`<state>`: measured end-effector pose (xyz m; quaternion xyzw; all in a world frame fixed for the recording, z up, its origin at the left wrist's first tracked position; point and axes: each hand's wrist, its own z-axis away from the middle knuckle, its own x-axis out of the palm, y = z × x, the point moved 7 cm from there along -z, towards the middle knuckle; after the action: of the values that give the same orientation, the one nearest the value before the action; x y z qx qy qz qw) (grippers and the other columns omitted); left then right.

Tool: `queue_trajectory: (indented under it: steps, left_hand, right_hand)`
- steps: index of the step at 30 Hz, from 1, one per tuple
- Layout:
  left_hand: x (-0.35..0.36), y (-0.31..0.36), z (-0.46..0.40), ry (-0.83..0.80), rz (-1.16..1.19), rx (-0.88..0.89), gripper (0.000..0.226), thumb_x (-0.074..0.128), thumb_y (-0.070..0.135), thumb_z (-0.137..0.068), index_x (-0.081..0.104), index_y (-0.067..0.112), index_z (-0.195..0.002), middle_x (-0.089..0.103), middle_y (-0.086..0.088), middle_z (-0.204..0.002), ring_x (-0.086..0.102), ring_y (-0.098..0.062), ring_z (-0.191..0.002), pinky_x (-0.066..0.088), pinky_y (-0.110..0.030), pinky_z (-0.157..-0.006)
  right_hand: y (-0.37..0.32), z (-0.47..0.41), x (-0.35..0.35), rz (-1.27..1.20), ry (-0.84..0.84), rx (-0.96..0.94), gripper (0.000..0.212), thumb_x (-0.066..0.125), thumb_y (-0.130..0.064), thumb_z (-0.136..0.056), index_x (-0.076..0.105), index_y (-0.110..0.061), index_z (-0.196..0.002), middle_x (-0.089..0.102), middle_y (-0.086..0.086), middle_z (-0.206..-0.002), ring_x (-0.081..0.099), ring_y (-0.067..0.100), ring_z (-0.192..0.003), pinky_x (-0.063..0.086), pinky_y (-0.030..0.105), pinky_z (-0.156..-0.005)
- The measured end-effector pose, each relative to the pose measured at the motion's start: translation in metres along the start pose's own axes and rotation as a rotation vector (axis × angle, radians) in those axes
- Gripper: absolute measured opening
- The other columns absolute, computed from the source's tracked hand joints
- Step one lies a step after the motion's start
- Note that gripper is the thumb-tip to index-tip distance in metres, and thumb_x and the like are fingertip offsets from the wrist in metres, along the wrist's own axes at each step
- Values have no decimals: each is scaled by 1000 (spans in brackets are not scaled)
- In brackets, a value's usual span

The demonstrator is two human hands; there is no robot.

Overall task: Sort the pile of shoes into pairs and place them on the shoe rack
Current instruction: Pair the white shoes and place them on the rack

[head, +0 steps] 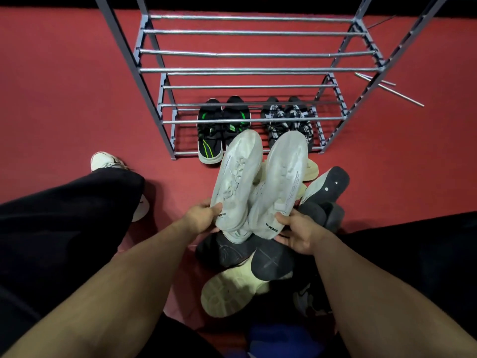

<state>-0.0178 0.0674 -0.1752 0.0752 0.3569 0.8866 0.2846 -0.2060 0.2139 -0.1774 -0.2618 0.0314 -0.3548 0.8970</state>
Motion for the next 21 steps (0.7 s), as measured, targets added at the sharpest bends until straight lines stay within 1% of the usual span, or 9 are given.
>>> queue_trajectory:
  steps: [2,4,6,8,11,13,15,19,21]
  left_hand:
    - [-1,14,3,11,6,74,14,53,16,-97,60,12,-108,58,-5,-71,55,-16,-54,50,-22,-45]
    - [-4,33,5,30,3,137,15,53,16,-97,63,10,-107,60,-7,-74,54,-20,-58,50,-27,-51]
    - [-9,57,4,60,4,183,15,53,20,-97,64,11,-98,61,-8,-71,53,-22,-54,50,-27,-49]
    - [-20,83,1,105,12,215,20,54,26,-96,65,10,-92,61,-8,-70,54,-21,-53,51,-26,-49]
    - [-39,115,-8,166,37,225,26,55,32,-95,64,10,-84,62,-6,-71,53,-20,-51,55,-26,-51]
    - [-56,130,-18,226,68,223,27,56,32,-94,63,9,-85,61,-5,-70,54,-19,-49,55,-25,-47]
    - [-71,144,-30,280,89,228,26,56,32,-94,61,8,-84,61,-7,-73,56,-21,-51,53,-24,-42]
    - [-97,171,-60,346,72,250,28,55,30,-95,61,6,-82,63,-9,-73,59,-21,-46,50,-21,-37]
    - [-105,181,-75,361,31,247,32,54,33,-94,63,3,-87,67,-10,-74,66,-24,-50,54,-25,-44]
  right_hand:
    - [-16,1,6,10,-8,-47,24,53,-14,-98,60,-29,-115,68,-3,-101,64,16,-91,50,33,-66]
    - [-41,2,11,48,-6,-100,23,52,-18,-99,59,-31,-117,67,-4,-102,63,16,-92,50,33,-67]
    - [-72,7,17,97,20,-171,21,50,-21,-100,58,-29,-118,66,-2,-102,63,17,-88,52,31,-60]
    - [-109,11,29,166,49,-261,16,49,-22,-101,58,-22,-114,65,2,-96,62,18,-77,53,27,-51]
    - [-166,5,48,402,131,-406,27,43,-29,-101,58,-16,-119,67,8,-101,62,23,-77,53,31,-60]
    - [-201,-3,64,529,200,-513,33,36,-30,-102,56,-14,-122,65,11,-100,61,25,-71,51,33,-57]
    - [-225,-14,81,564,232,-561,33,32,-31,-102,53,-13,-120,62,11,-94,57,22,-56,51,34,-52]
    - [-256,-41,117,633,243,-625,32,32,-28,-103,55,-10,-113,61,11,-88,54,23,-49,51,34,-51]
    - [-266,-55,132,664,249,-631,32,32,-30,-102,55,-10,-109,61,10,-86,56,23,-50,56,40,-56]
